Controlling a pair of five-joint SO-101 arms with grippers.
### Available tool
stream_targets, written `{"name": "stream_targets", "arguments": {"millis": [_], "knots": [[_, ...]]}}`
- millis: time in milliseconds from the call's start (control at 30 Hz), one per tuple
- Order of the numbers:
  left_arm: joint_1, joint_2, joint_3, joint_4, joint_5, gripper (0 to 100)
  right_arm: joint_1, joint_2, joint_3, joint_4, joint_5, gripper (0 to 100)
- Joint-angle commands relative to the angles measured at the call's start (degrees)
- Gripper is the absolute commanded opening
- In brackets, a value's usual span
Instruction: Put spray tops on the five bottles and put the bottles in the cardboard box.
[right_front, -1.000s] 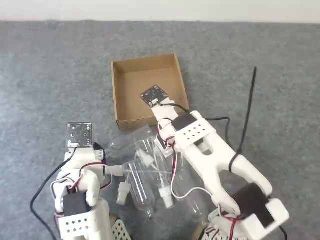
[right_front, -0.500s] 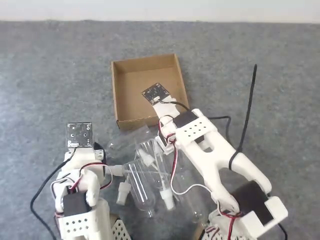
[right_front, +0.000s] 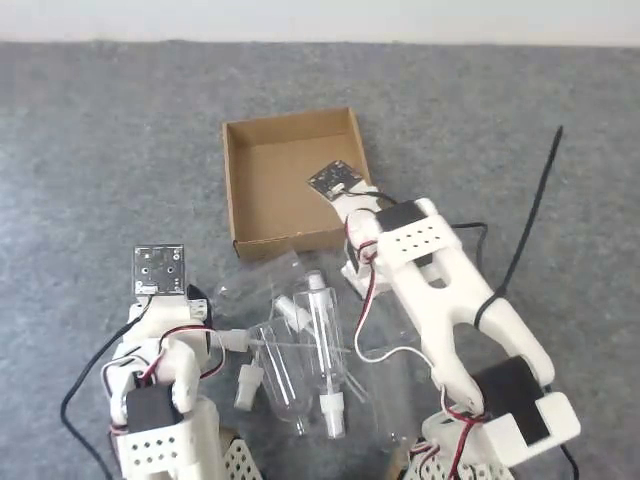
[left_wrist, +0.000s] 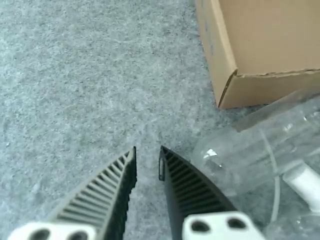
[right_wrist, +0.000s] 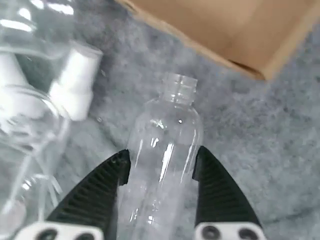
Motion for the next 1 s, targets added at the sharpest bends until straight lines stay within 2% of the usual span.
{"name": "stream_targets", "arguments": {"millis": [0, 267, 467, 867, 967], "knots": [[-0.4, -1.0, -2.6, -1.6, -0.4, 8, 4.3, -0.5, -3.4, 3.3, 3.6, 6.1], [-0.4, -1.0, -2.6, -1.6, -0.4, 8, 9.9, -0.5, -3.5, 7.3, 8.4, 7.1], [-0.4, -1.0, -2.6, -1.6, -0.4, 8, 9.6, -0.2, -3.5, 8.0, 8.3, 21.1], [-0.4, -1.0, -2.6, -1.6, -0.4, 8, 6.8, 0.2, -3.4, 7.4, 8.0, 18.4], [-0.4, -1.0, -2.5, -1.6, -0.4, 8, 6.7, 0.3, -3.2, 5.6, 4.3, 18.5]]}}
